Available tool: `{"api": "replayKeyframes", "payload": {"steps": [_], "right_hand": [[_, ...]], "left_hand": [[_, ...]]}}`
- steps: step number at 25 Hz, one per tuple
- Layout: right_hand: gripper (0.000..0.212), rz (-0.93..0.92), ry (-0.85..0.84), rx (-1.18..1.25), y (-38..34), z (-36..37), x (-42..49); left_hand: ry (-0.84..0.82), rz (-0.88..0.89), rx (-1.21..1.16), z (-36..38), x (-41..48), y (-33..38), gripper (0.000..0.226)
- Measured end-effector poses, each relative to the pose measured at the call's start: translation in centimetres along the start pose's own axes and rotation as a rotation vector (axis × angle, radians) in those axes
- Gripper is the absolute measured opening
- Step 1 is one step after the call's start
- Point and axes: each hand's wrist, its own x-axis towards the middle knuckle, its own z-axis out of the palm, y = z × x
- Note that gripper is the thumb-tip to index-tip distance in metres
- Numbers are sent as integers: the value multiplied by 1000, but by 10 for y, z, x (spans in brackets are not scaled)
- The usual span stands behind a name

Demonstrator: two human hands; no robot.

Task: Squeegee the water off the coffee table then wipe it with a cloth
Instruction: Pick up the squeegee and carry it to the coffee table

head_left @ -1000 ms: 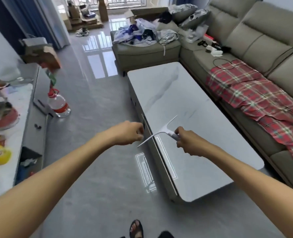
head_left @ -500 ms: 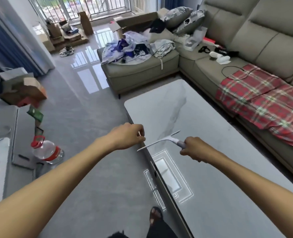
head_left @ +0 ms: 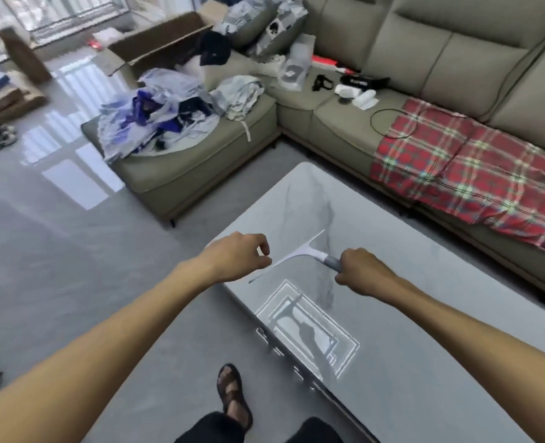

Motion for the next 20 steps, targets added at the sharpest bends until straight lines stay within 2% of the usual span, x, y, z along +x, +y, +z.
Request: {"api": "replayKeyframes", "payload": {"steps": [5,9,12,16,19,20], "right_hand": [[27,151,11,193,-19,-33,71],[39,254,29,409,-9,-26,149],[37,273,22,496,-6,-12,220],[36,311,18,566,-2,16,314],[33,302,118,540,10,29,382],[32,309,179,519,14,30,403]], "left_hand": [[-43,74,-14,-66,106,-38,14],[-27,42,-68,-73,199,-60,17],[-3,-31,-122,-62,267,-88,15],[18,-128,-88,-26,373,-131,24],[44,-119,-33,17,454,-160,6],[41,-71,-14,33,479,-168,15]]}}
